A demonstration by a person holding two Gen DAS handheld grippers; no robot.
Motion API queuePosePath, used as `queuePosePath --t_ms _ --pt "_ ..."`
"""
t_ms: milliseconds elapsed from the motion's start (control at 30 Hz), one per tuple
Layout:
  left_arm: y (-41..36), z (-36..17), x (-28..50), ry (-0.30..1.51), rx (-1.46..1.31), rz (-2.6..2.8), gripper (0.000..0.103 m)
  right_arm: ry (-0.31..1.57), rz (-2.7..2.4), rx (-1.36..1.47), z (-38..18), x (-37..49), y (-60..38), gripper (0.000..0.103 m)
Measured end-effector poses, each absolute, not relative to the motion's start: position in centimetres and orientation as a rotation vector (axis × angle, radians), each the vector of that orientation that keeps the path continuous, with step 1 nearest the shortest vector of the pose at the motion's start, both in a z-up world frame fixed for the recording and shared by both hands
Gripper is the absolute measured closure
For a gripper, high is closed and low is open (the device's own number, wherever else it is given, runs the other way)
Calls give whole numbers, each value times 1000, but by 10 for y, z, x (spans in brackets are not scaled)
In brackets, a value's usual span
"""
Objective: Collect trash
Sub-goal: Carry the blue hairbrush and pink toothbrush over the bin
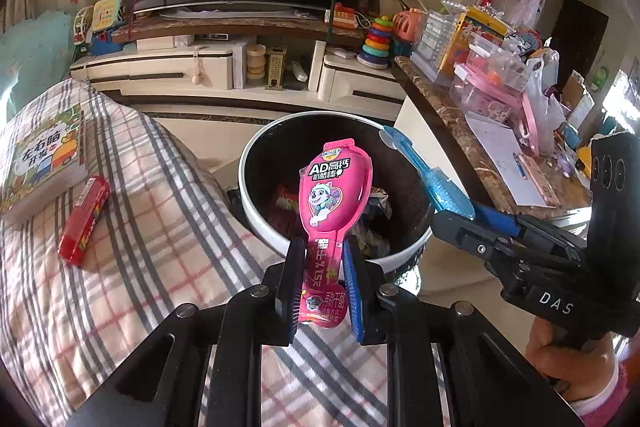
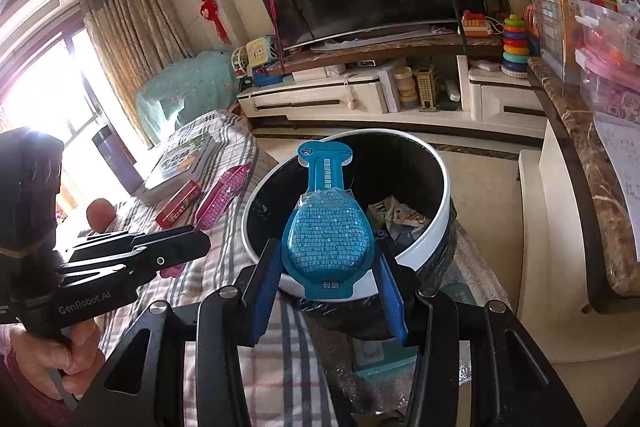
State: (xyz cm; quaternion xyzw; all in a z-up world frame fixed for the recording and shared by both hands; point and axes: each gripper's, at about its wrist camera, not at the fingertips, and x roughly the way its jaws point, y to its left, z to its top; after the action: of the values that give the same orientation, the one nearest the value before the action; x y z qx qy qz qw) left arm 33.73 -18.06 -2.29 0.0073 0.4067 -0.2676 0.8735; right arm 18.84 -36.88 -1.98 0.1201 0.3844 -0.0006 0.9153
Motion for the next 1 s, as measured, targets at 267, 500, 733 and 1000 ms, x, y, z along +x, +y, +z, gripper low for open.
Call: queuePosePath --t_ms 267,500,733,1000 --pt "-192 -25 353 857 22 -552 85 797 -12 244 -21 200 -378 57" --pt "-200 -27 362 855 32 -550 85 799 -17 233 -21 210 -382 57" --pt "-204 -30 369 862 36 -544 85 813 -20 218 -25 219 -386 57" --pt "-210 -31 379 868 43 -539 85 827 -23 208 -27 227 -386 57"
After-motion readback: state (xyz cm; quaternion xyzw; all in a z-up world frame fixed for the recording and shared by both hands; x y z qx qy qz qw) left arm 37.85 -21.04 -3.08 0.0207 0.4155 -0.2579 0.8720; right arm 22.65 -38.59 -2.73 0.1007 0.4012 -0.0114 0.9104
